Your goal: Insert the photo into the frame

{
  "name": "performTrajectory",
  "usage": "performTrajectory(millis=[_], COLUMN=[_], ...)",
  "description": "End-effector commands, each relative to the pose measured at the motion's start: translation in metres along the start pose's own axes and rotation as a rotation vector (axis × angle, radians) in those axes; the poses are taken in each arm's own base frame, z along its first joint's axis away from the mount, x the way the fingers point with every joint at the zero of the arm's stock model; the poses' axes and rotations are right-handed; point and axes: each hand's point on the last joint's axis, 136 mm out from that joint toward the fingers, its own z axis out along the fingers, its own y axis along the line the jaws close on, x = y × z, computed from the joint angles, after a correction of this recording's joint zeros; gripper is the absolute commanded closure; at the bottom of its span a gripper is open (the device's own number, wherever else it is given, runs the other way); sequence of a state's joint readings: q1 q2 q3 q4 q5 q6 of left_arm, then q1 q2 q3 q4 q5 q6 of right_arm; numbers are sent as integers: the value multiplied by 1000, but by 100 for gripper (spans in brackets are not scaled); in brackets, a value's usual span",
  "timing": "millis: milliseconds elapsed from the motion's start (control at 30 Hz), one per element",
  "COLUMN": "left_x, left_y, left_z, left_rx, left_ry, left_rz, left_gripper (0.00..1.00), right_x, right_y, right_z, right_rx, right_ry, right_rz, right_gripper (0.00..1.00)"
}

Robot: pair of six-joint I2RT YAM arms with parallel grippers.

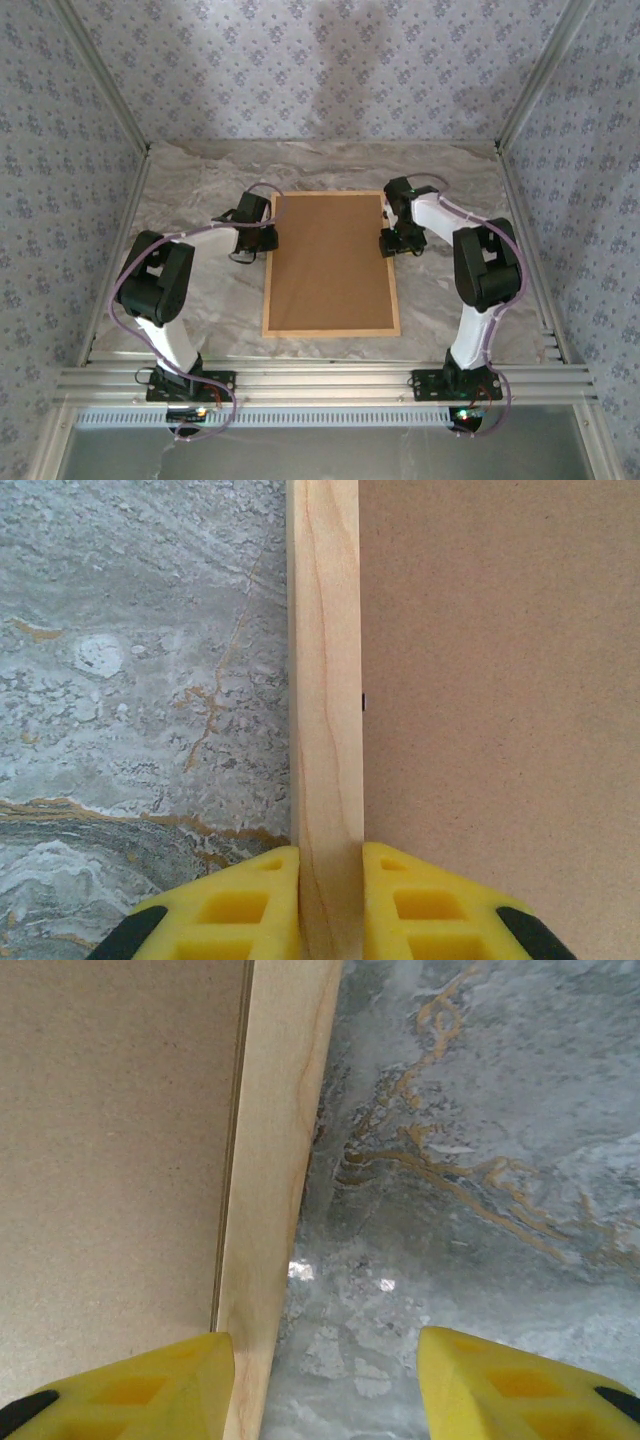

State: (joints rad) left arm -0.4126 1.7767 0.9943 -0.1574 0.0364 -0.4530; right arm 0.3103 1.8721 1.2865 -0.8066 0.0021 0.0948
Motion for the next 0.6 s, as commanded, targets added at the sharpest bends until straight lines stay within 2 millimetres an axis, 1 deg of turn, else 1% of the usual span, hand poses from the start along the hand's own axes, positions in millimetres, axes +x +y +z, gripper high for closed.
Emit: performTrajectory(millis=[0,233,567], left_x=[26,26,27], left_y=[8,8,8], left_z=[11,11,12], left_rx=[-22,-23,-20], left_ry=[95,95,95], left_rz=[19,17,16], left_gripper=[81,81,81], right_x=[7,10,17], right_y=[5,6,21], right_z=[7,15,27], right_rx=[-14,-15,-46], right_ry=[32,49,68], right_rz=[7,7,5], right_gripper=[47,47,46])
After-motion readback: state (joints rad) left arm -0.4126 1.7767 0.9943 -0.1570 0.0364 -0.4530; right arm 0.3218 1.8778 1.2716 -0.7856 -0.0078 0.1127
